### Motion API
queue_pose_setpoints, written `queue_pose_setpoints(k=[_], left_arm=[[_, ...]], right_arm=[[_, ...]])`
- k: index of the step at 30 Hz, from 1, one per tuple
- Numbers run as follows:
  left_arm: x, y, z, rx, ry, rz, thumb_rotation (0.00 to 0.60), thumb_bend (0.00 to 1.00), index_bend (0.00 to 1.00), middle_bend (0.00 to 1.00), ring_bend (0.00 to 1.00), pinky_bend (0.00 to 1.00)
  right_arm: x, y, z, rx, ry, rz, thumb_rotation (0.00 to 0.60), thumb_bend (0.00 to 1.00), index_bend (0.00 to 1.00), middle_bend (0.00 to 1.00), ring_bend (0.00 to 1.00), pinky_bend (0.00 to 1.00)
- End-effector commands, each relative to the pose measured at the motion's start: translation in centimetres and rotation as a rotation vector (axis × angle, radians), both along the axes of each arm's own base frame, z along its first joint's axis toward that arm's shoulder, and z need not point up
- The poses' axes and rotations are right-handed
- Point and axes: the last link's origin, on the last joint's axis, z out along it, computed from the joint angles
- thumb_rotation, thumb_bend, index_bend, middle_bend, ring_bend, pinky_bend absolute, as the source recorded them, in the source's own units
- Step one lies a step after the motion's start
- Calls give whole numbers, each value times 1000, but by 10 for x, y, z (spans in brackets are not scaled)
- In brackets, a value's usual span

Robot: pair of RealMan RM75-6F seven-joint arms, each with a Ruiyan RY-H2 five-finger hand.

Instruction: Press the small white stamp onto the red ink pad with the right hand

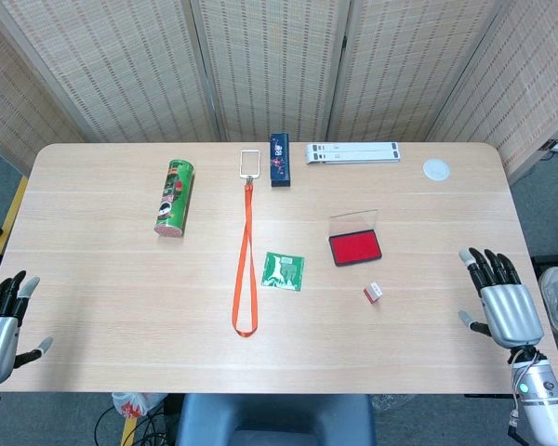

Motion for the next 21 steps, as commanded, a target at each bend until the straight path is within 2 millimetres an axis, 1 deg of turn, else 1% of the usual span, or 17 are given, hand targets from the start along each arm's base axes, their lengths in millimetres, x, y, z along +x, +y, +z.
queue_pose_setpoints(k=[1,9,13,15,17,19,21], left_arm=[[0,0,-1,-4,1,3,600,200,94,53,65,266],[2,-2,-1,-7,-4,-7,600,200,93,53,66,266],[1,-1,0,-8,-7,-4,600,200,94,53,65,266],[0,-1,0,-11,-9,0,600,200,93,53,65,266],[-1,1,0,-13,-8,9,600,200,94,53,65,266],[-1,3,-1,-16,-5,11,600,200,94,53,65,266],[-2,4,-1,-17,-4,12,600,200,94,53,65,266]], right_arm=[[0,0,0,1,-1,1,600,191,0,46,23,47],[2,3,0,0,-1,12,600,191,0,46,23,47],[3,-1,-4,30,-14,27,600,191,0,46,23,47],[2,-7,-7,51,-10,40,600,192,0,46,23,47],[0,-18,-13,85,-2,65,600,193,0,46,23,47],[-1,-33,-19,147,31,83,600,194,6,43,13,39],[2,-47,-22,206,47,100,600,201,40,35,2,16]])
